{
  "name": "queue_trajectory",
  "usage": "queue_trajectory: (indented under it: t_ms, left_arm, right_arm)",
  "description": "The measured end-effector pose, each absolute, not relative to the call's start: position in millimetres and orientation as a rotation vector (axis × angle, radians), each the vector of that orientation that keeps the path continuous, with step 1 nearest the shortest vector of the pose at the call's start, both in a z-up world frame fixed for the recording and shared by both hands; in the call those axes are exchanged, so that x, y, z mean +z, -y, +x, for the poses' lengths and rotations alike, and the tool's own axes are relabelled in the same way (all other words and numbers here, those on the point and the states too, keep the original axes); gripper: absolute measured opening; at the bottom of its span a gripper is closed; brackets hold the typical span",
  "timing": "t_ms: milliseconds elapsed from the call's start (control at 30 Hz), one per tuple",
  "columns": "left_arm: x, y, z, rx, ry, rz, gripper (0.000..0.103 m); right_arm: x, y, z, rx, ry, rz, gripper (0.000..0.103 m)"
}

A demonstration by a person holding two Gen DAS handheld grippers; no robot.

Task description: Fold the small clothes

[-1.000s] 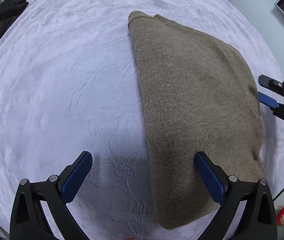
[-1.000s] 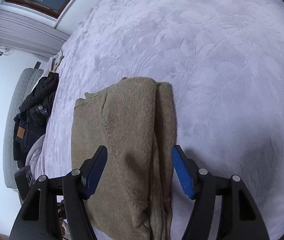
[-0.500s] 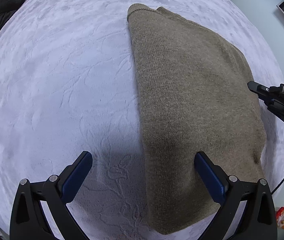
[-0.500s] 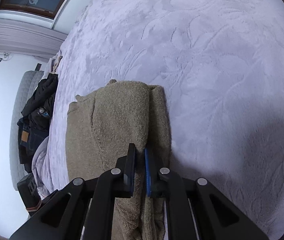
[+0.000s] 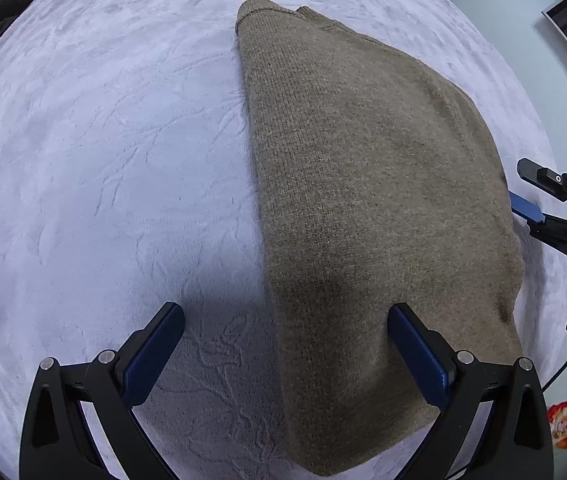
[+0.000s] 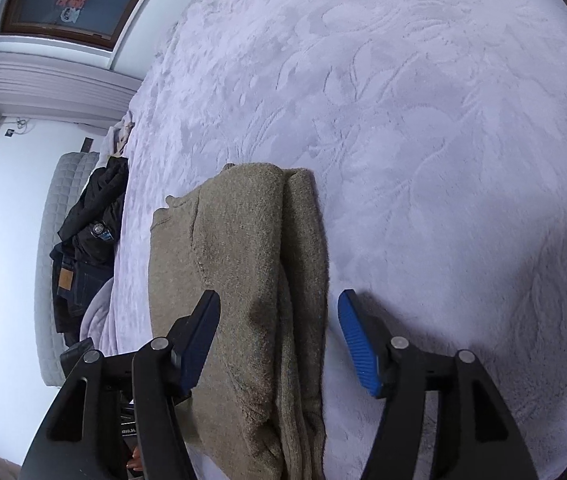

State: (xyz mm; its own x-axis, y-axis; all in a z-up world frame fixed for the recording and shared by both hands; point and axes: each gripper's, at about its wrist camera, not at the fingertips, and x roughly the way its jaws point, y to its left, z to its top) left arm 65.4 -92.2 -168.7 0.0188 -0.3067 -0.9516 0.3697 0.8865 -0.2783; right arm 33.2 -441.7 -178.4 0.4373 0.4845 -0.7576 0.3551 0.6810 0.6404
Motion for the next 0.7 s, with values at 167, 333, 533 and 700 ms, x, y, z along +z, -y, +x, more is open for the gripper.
queue_trajectory:
  t_ms: [167,333,533,700]
  left_arm:
    - [-169.9,95.6,67.7,-0.555,-1.481,0.060,0.102]
    - [-170.5,87.2,76.7,-0.657,-1.500,0.010,0.102]
    - [-181.3,92.5,81.1,-0.806,-1.526,-0.030,0.102]
    - [-179.5,109.9,84.5,-0.898,-1.522,-0.050,0.102]
  right_arm:
    - [-182.0,443.3,31.2,0.105,-1.173,0.864,0.066]
    - [-188.3,448.4,35.7,0.154,-1.180,0.870,0.069]
    - [-210.6,451.4,60.1,0.283,-1.220,0.881,0.070]
    - [-221.3,438.8,81.0,0.425,-1.255,0.860,0.071]
